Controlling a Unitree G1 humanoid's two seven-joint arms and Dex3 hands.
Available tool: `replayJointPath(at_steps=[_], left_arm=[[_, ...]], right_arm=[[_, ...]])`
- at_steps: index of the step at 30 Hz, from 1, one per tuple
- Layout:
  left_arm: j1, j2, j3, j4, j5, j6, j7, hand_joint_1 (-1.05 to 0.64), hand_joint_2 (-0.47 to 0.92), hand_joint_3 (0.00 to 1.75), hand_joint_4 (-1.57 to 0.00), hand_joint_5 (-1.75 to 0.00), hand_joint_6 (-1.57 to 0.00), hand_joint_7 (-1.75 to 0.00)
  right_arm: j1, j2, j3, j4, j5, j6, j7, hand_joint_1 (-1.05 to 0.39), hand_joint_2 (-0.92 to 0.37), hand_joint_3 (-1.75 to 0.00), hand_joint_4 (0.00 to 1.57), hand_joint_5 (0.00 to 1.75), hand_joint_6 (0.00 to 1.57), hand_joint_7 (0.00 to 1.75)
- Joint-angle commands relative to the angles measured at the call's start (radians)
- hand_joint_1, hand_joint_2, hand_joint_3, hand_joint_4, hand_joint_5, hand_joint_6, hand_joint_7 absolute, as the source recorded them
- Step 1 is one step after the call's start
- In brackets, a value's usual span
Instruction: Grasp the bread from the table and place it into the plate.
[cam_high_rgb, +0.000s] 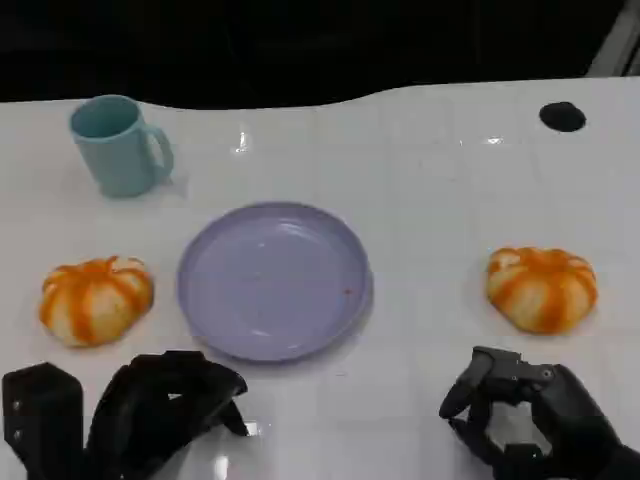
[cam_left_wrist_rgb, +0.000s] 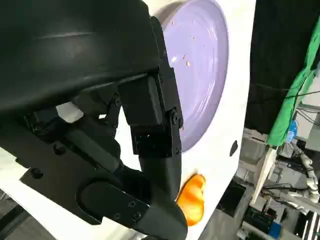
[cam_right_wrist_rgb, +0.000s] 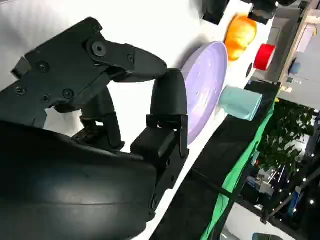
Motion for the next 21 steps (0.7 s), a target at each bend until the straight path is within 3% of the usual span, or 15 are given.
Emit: replayJointPath(at_steps=[1, 21], left_arm=[[0.004, 0.011, 0.006, 0.012, 0.005, -0.003, 0.003, -1.04, 0.63, 0.16, -0.91, -1.49, -1.57, -0.26], [0.000, 0.009, 0.005, 0.014, 0.008, -0.001, 0.008, -1.04, 0.63, 0.15, -0.92, -1.49, -1.57, -0.27]], right_arm=[[-0.002, -0.018, -0.012, -0.007, 0.007, 0.000, 0.001, -0.28, -0.55, -0.83, 0.72, 1.61, 0.74, 1.22], [0.000, -0.014, -0.012, -0.007, 0.008, 0.005, 0.002, -0.28, -0.55, -0.85, 0.70, 1.62, 0.74, 1.21]])
